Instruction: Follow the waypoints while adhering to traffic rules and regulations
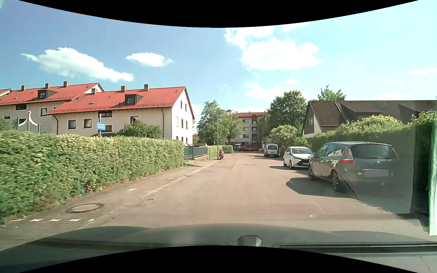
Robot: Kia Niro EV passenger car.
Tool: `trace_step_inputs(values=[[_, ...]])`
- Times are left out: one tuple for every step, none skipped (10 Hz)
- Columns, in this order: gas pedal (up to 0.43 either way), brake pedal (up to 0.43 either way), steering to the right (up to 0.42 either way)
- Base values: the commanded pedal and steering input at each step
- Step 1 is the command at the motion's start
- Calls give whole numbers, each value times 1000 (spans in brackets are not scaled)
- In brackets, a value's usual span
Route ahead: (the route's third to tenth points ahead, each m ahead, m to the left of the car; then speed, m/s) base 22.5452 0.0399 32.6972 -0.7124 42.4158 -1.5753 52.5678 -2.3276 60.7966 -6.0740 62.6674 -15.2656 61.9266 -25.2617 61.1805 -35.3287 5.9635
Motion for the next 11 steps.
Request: trace_step_inputs(values=[[157,6,66],[157,6,58],[157,6,49],[157,6,39],[157,6,27],[157,6,18],[150,6,16],[150,6,14],[150,6,12],[150,6,10],[150,6,8]])
